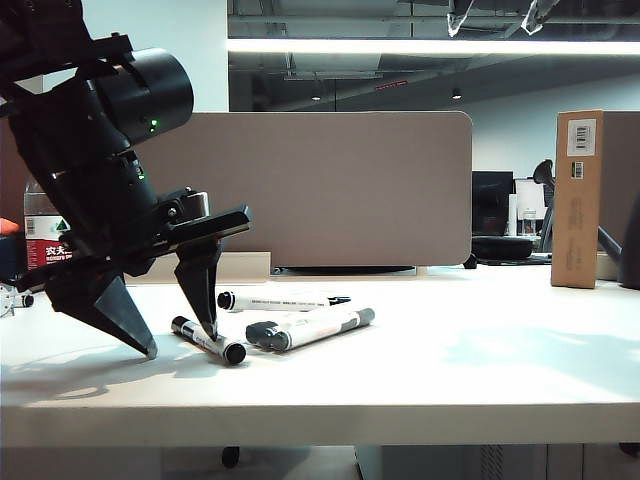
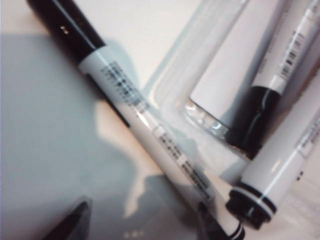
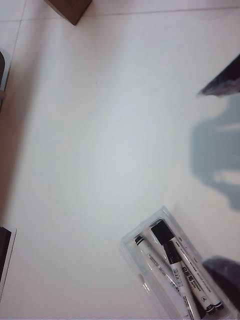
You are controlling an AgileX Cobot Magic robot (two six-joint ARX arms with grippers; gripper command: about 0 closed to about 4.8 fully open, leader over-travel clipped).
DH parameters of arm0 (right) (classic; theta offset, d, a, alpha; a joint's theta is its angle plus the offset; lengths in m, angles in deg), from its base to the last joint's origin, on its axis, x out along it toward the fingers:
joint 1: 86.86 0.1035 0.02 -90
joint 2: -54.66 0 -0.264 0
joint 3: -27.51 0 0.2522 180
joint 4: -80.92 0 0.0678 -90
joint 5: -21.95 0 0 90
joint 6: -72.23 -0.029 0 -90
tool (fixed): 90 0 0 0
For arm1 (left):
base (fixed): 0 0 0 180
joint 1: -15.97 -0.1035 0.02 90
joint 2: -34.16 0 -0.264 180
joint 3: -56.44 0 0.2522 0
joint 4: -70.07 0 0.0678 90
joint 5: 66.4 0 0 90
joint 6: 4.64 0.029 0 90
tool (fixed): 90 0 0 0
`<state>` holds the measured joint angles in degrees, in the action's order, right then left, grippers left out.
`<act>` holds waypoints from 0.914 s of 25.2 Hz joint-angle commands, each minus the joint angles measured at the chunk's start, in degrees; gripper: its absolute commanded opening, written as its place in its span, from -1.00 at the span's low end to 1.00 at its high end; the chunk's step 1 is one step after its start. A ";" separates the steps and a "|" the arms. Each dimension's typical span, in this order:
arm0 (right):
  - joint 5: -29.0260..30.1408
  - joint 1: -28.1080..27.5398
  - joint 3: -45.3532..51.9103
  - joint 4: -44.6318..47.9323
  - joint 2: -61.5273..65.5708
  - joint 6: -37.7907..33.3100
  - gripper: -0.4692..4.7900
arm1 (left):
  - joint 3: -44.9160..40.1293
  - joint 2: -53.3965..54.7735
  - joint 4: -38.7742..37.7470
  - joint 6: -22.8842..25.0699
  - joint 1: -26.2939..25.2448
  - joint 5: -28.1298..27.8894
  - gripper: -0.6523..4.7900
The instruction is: Pick up the markers scattered on the table and put them into the packaging box, making sure the markers fit the shape of the box's grooves.
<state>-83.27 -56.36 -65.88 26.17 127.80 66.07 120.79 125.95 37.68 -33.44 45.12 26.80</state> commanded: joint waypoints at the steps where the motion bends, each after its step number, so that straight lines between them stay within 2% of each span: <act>1: -0.07 0.04 -0.17 0.20 -0.57 0.20 0.75 | 1.95 0.04 -0.61 2.14 0.09 -1.14 0.27; 3: -0.15 0.04 -0.17 -0.31 -0.98 0.20 0.75 | 4.61 0.02 -3.30 5.22 0.07 -1.07 0.27; 5: -0.26 0.04 -0.17 -0.42 -1.16 0.17 0.75 | 7.87 0.02 -8.50 9.88 0.07 -4.28 0.27; 6: -0.26 0.04 -0.17 -0.61 -1.27 0.17 0.75 | 10.32 0.02 -12.52 13.16 0.07 -9.46 0.27; 9: -0.24 0.04 -0.17 -0.81 -1.40 0.13 0.75 | 13.70 0.02 -17.99 20.44 -0.04 -15.80 0.27; 10: -0.26 0.04 -0.17 -0.77 -1.40 0.13 0.75 | 13.86 0.02 -18.12 21.66 -0.07 -18.64 0.26; 11: -0.26 0.04 -0.17 -0.74 -1.40 0.11 0.75 | 13.86 0.04 -17.99 21.49 -0.22 -19.10 0.26; 13: -0.24 0.04 -0.17 -0.77 -1.40 0.13 0.75 | 13.86 0.35 -15.52 21.57 -1.38 -16.63 0.26; 15: -0.26 0.04 -0.17 -0.79 -1.49 0.15 0.75 | 13.86 0.42 -12.52 25.00 -2.38 -16.48 0.26; 17: -0.22 0.04 -0.17 -0.85 -1.70 0.15 0.75 | 13.86 0.42 -9.84 36.00 -2.82 -16.41 0.26; 22: -0.04 0.04 -0.17 -1.73 -1.84 0.20 0.75 | 13.86 0.42 -7.82 70.31 -3.61 -13.81 0.26; 23: -0.02 0.04 -0.17 -2.12 -1.86 0.22 0.75 | 13.86 0.42 -7.34 74.66 -3.85 -13.18 0.26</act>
<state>-83.27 -56.34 -65.88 24.34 126.27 66.09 134.54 126.59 29.11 32.24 41.51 12.57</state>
